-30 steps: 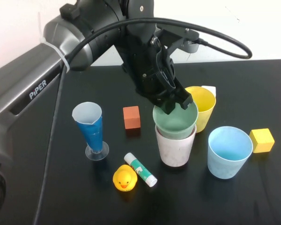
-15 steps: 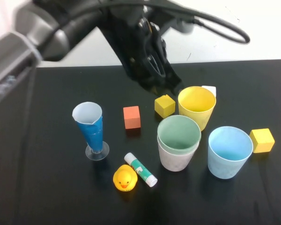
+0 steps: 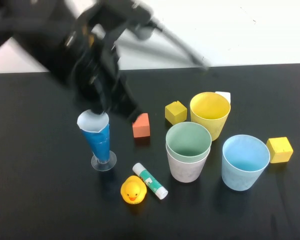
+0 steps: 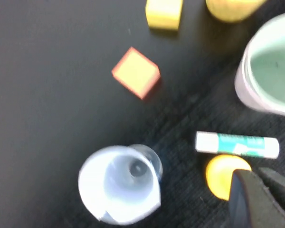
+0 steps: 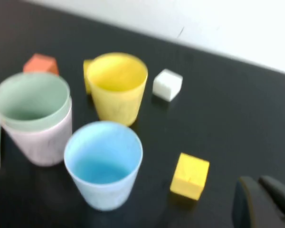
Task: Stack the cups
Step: Pick up the yellow cup
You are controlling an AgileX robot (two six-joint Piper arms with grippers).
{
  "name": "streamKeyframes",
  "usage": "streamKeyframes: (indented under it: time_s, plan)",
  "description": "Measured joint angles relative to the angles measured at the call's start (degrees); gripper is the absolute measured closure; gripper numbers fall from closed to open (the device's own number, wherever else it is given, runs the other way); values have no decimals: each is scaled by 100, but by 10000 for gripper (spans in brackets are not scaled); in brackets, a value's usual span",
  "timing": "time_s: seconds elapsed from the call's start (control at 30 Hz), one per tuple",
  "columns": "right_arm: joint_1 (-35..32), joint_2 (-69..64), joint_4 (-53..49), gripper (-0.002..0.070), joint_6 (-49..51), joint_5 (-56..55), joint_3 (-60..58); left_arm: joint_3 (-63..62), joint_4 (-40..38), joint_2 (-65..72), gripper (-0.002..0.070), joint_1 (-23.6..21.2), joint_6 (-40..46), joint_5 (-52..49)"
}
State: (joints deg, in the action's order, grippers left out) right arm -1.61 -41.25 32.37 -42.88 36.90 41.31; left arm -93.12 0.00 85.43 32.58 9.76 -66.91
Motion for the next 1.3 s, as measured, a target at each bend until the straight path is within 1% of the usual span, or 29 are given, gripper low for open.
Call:
streamKeyframes:
  time_s: [0.13, 0.23, 0.37, 0.47, 0.6, 0.73, 0.8, 0.9, 1.07, 1.17, 1.3]
  plan:
    - [0, -781, -291, 678, -216, 785, 797, 1609, 164, -1021, 673, 0, -391, 1019]
    - [0, -1275, -355, 678, -393, 1360, 1332, 2728, 353, -1773, 673, 0, -849, 1828]
    - [153, -1844, -355, 678, -688, 1906, 1956, 3771, 431, -2564, 673, -14, -1452, 2478]
    - [548, -2262, -413, 678, -824, 2068, 2347, 4280, 430, -3015, 673, -14, -1623, 2726]
    - [1081, -2804, -632, 678, -836, 2133, 2852, 4747, 442, -3551, 673, -14, -1651, 2799]
    - [1488, -3581, -930, 676, -599, 2246, 3452, 5118, 442, -3994, 673, -14, -1661, 2789]
    - [1575, -4008, -1099, 660, -404, 2351, 3749, 5267, 453, -4199, 673, -14, -1661, 2732]
    - [1683, -4621, -1281, 579, -109, 2616, 4266, 5446, 562, -4442, 673, -14, -1661, 2524]
    - [1911, -5566, -1584, 352, 261, 2989, 5298, 5594, 748, -4679, 673, -14, -1661, 2203]
    - [2042, -6071, -1853, 288, 413, 3048, 5882, 5619, 763, -4738, 674, -14, -1661, 2138]
    - [2163, -6702, -2301, 265, 683, 3048, 6668, 5627, 829, -4748, 674, -14, -1661, 2138]
